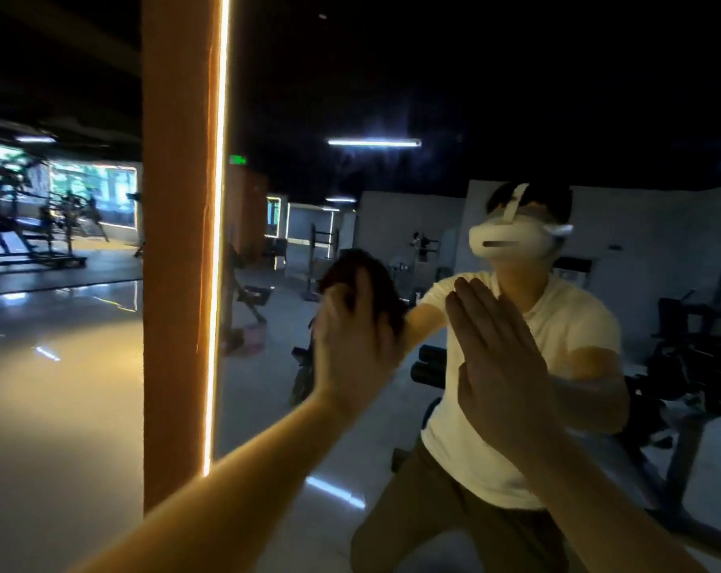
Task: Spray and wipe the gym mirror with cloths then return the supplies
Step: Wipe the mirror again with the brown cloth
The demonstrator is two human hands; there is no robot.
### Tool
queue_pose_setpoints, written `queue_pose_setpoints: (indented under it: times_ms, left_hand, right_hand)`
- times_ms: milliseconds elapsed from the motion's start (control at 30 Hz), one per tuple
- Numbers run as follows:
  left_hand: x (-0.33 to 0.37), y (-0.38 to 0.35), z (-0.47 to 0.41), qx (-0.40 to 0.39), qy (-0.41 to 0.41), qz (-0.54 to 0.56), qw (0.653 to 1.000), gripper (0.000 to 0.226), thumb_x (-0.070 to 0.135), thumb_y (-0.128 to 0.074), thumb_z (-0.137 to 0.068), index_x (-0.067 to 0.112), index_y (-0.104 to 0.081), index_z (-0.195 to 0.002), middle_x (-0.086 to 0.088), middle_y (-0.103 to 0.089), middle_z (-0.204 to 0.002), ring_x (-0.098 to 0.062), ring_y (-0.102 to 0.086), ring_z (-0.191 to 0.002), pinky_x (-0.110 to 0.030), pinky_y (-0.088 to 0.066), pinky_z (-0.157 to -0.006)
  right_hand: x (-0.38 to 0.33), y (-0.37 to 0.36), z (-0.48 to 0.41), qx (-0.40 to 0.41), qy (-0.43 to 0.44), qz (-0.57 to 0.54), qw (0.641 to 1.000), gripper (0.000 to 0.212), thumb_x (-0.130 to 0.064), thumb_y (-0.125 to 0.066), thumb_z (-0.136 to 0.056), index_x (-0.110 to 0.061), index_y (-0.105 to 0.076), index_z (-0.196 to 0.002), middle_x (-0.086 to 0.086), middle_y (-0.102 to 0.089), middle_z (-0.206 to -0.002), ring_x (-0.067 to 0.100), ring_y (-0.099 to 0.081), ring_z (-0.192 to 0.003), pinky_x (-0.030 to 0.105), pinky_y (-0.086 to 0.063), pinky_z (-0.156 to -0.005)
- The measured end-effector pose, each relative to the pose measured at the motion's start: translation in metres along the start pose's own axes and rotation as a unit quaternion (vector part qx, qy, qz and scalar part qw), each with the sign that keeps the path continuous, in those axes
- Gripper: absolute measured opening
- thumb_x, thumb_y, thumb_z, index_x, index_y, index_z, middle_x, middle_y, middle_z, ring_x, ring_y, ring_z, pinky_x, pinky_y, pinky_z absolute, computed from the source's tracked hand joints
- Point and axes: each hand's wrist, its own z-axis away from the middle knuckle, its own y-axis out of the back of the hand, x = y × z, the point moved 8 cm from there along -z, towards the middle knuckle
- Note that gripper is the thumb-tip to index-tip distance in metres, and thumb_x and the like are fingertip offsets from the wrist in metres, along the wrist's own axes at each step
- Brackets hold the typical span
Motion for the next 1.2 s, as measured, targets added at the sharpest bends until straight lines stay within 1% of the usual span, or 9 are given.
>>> queue_pose_setpoints:
  times_ms: [133,233,400,500,700,800,933,1033,1200]
  left_hand:
    - [0.078,-0.026,0.036,-0.033,-0.203,-0.006,0.979,0.06,0.041,-0.048,-0.099,0.006,-0.049,-0.147,-0.016,-0.055,-0.115,-0.027,-0.053,-0.095,-0.04,-0.047,-0.081]
    - [0.042,-0.009,0.033,0.0,-0.273,-0.065,0.96,0.056,0.042,-0.046,-0.096,0.008,-0.052,-0.14,-0.019,-0.061,-0.105,-0.03,-0.059,-0.084,-0.039,-0.049,-0.074]
    - [-0.141,0.037,0.015,0.04,-0.093,-0.121,0.988,0.058,0.029,-0.046,-0.092,0.006,-0.049,-0.145,-0.026,-0.055,-0.123,-0.041,-0.058,-0.098,-0.051,-0.052,-0.081]
    - [-0.186,0.039,0.03,0.052,0.002,-0.133,0.99,0.058,0.025,-0.04,-0.089,0.003,-0.049,-0.142,-0.03,-0.052,-0.131,-0.049,-0.055,-0.111,-0.058,-0.049,-0.085]
    - [-0.038,-0.011,0.081,0.1,-0.121,0.032,0.987,0.048,0.029,-0.049,-0.094,0.016,-0.057,-0.139,-0.015,-0.052,-0.128,-0.028,-0.053,-0.109,-0.039,-0.048,-0.093]
    - [0.043,-0.042,0.131,0.078,-0.24,0.087,0.964,0.048,0.028,-0.052,-0.1,0.012,-0.054,-0.145,-0.014,-0.051,-0.129,-0.024,-0.053,-0.107,-0.036,-0.048,-0.093]
    - [0.027,-0.038,0.146,0.064,-0.326,-0.024,0.943,0.056,0.032,-0.048,-0.101,0.014,-0.045,-0.154,-0.016,-0.05,-0.127,-0.028,-0.055,-0.101,-0.037,-0.049,-0.086]
    - [-0.067,-0.013,0.111,0.09,-0.196,-0.119,0.969,0.057,0.029,-0.049,-0.096,0.018,-0.046,-0.152,-0.018,-0.053,-0.124,-0.037,-0.06,-0.096,-0.042,-0.05,-0.08]
    - [-0.223,0.018,0.126,0.093,0.026,-0.116,0.988,0.05,0.02,-0.049,-0.102,0.001,-0.049,-0.149,-0.034,-0.052,-0.13,-0.055,-0.058,-0.108,-0.059,-0.05,-0.093]
  right_hand:
    - [0.0,0.008,0.015,0.115,-0.034,-0.033,0.992,0.054,-0.017,-0.036,-0.095,0.005,-0.055,-0.14,0.023,-0.053,-0.149,0.036,-0.047,-0.142,0.054,-0.035,-0.119]
    - [-0.011,-0.003,0.035,0.14,-0.053,-0.033,0.988,0.057,-0.017,-0.038,-0.092,0.002,-0.05,-0.144,0.022,-0.052,-0.15,0.038,-0.048,-0.141,0.055,-0.034,-0.118]
    - [-0.037,-0.034,0.066,0.122,-0.037,0.032,0.991,0.057,-0.02,-0.044,-0.091,-0.002,-0.05,-0.144,0.019,-0.046,-0.156,0.034,-0.038,-0.147,0.058,-0.032,-0.12]
    - [-0.036,-0.043,0.087,0.137,-0.056,0.07,0.987,0.055,-0.019,-0.047,-0.091,0.001,-0.051,-0.142,0.023,-0.046,-0.154,0.038,-0.039,-0.145,0.061,-0.034,-0.118]
    - [-0.037,-0.067,0.12,0.148,-0.047,0.091,0.984,0.066,-0.029,-0.026,-0.095,0.001,-0.043,-0.152,0.019,-0.036,-0.163,0.034,-0.03,-0.153,0.057,-0.029,-0.122]
    - [-0.03,-0.077,0.137,0.164,-0.052,0.073,0.982,0.065,-0.021,-0.034,-0.093,0.001,-0.042,-0.153,0.016,-0.035,-0.164,0.028,-0.027,-0.155,0.052,-0.022,-0.126]
    - [-0.032,-0.087,0.158,0.175,-0.076,0.101,0.976,0.06,-0.017,-0.046,-0.097,-0.001,-0.039,-0.155,0.015,-0.03,-0.166,0.027,-0.023,-0.156,0.048,-0.016,-0.128]
    - [-0.039,-0.089,0.169,0.177,-0.091,0.109,0.974,0.058,-0.026,-0.04,-0.102,-0.005,-0.038,-0.155,0.014,-0.029,-0.167,0.027,-0.023,-0.156,0.049,-0.018,-0.127]
    - [-0.058,-0.094,0.188,0.179,-0.112,0.106,0.972,0.056,-0.022,-0.054,-0.1,-0.004,-0.043,-0.153,0.018,-0.034,-0.164,0.034,-0.028,-0.154,0.054,-0.024,-0.124]
